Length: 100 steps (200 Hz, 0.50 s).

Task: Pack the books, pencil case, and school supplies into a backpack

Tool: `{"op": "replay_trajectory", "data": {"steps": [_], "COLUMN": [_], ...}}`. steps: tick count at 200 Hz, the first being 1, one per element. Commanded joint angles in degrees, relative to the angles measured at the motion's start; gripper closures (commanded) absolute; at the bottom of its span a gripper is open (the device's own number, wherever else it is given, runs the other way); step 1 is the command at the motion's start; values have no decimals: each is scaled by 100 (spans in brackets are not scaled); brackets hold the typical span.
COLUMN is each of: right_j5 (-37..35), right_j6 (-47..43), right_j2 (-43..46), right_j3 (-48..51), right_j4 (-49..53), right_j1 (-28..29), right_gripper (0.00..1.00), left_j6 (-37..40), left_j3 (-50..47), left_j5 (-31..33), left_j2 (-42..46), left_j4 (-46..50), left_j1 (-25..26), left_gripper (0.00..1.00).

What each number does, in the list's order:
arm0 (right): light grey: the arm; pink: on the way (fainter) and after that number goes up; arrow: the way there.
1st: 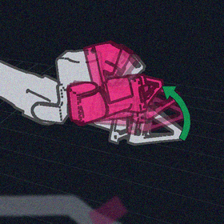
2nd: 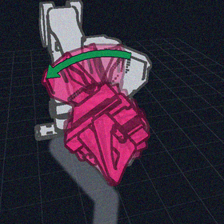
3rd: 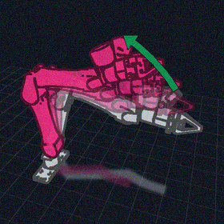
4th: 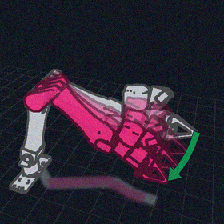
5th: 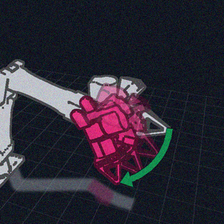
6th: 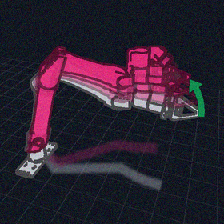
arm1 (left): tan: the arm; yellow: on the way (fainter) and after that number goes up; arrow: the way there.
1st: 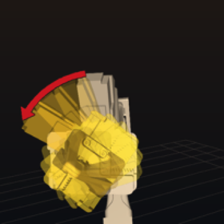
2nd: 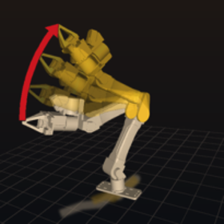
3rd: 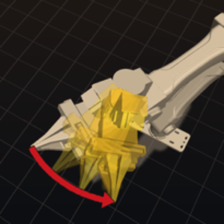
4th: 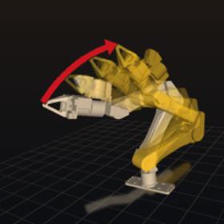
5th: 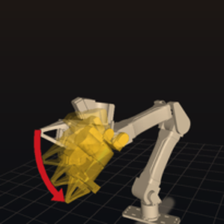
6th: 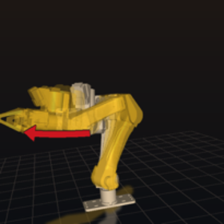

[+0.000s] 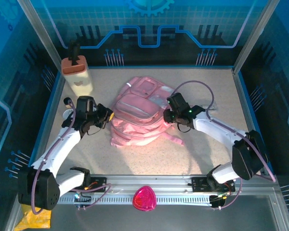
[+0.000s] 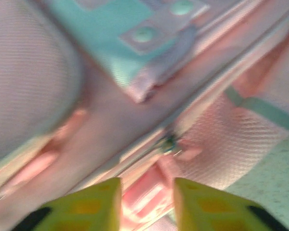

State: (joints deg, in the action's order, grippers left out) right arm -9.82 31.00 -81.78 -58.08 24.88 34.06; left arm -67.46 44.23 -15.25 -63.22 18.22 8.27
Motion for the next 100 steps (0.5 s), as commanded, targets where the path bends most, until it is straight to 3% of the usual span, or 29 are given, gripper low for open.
{"op": "replay_trajectory", "data": {"steps": [1, 19, 32, 68, 100], "right_j5": [1048, 1642, 1702, 1285, 1740], "right_j6": [524, 652, 555, 260, 157], "right_j2": [229, -194, -522, -1175, -1750], "right_j3": [36, -293, -612, -1392, -1796], "right_j4": [-142, -160, -64, 479, 567], "right_j1": [80, -84, -200, -442, -593], "right_gripper": [54, 51, 53, 46, 46], "left_j6": [677, 866, 910, 800, 719], "left_j3": [169, 203, 309, 336, 755], "left_j5": [328, 837, 1331, 2342, 3158], "left_j2": [371, 581, 579, 502, 46], "left_j4": [535, 705, 981, 911, 1068], "left_j1": [294, 866, 1369, 2683, 3528], "left_gripper": [82, 64, 57, 44, 38]}}
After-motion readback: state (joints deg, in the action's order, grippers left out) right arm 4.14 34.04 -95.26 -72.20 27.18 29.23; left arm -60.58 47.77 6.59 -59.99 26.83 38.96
